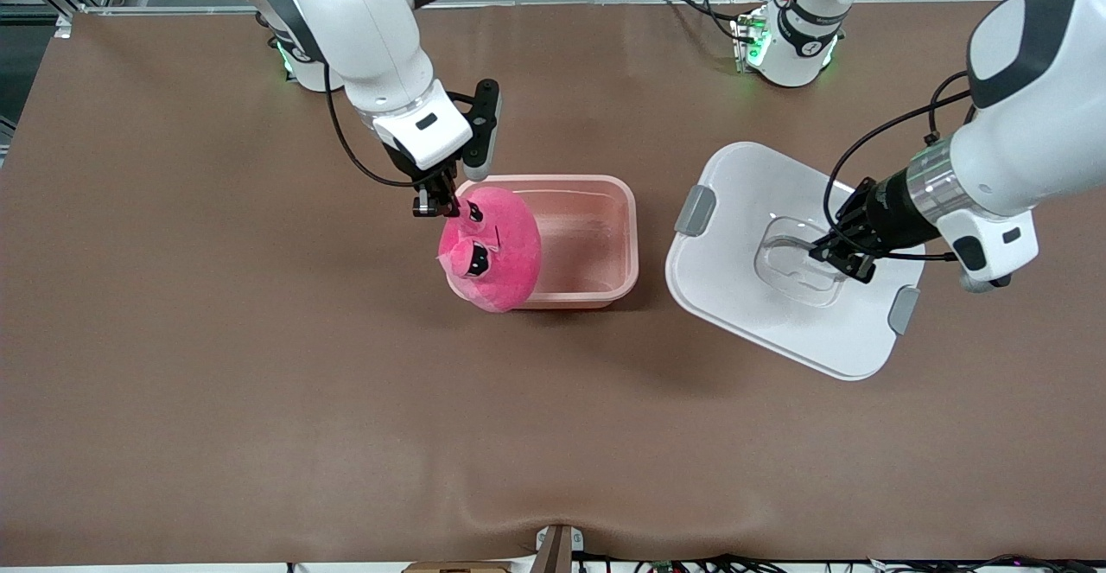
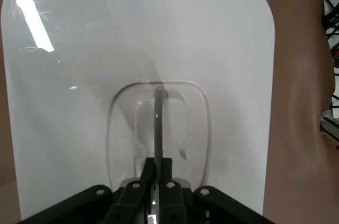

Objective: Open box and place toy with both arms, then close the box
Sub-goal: 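Lower the plush into the pink box and open the right gripper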

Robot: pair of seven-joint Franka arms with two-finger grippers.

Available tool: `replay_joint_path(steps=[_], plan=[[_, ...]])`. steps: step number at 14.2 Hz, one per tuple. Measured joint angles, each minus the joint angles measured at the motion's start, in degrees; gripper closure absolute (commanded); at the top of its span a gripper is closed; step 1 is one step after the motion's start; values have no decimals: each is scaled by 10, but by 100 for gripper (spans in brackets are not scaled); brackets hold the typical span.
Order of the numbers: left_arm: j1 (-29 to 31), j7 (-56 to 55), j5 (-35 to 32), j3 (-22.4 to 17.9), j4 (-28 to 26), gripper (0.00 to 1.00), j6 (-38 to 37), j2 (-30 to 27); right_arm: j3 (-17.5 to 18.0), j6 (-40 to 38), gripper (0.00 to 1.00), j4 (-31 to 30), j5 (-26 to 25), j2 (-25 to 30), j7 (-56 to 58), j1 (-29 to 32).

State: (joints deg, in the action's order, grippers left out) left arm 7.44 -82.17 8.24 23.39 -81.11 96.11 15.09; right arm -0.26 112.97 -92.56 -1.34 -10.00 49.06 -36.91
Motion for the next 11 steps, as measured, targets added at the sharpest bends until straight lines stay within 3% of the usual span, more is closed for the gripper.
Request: replay_joint_path(steps=[11], plan=[[4, 32, 1, 0, -2, 100, -10, 0, 0, -49, 100, 0, 0, 0, 64, -17]])
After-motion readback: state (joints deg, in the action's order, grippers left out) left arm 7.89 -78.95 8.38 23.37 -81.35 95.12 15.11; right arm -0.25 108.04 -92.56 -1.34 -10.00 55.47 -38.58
